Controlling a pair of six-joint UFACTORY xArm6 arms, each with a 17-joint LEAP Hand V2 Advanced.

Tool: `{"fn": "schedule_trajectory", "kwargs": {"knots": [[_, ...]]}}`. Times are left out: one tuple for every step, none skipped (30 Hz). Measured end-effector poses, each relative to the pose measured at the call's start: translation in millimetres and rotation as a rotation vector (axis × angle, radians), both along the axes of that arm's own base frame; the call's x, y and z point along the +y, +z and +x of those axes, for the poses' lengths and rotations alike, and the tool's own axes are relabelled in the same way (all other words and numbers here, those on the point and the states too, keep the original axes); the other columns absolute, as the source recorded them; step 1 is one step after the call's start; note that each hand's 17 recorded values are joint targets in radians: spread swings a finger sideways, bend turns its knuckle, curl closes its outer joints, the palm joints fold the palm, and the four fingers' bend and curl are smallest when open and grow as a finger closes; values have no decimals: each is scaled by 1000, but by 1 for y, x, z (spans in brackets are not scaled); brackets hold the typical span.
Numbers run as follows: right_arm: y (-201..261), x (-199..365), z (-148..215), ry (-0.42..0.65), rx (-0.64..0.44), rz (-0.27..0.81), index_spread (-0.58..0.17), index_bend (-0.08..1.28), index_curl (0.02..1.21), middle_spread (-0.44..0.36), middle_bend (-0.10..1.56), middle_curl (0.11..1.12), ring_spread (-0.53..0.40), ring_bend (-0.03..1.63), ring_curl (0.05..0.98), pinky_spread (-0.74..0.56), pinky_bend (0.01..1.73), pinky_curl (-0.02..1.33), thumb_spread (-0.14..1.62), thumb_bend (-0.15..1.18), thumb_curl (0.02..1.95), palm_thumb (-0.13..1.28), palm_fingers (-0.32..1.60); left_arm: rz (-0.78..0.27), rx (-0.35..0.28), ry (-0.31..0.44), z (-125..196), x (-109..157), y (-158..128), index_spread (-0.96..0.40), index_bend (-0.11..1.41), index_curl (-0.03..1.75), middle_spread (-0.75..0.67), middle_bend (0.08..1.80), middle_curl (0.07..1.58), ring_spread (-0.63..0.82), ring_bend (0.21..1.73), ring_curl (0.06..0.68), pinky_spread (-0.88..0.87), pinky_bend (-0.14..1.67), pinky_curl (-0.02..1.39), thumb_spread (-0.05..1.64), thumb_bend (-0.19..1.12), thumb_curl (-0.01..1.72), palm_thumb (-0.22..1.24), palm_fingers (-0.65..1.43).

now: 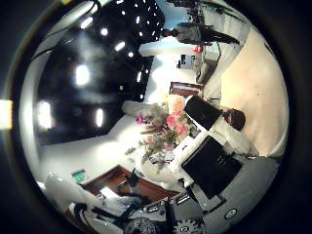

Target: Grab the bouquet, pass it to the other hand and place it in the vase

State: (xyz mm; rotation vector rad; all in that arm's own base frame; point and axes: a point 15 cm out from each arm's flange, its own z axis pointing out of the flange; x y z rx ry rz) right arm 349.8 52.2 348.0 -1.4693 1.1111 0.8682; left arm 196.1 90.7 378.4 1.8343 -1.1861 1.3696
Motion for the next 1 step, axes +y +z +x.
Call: {"fn": "schedule_trajectory", "kwargs": {"knots": [[-3,-3,0,-3,3,-1,-394,189,358,-60,244,364,32,576,162,499,604,142,1017,-22,517,775,461,16,6,-2,-2,-7,-1,45,147,254,574,166,246,699,484,170,662,188,332,873,-33,334,136,-99]]}}
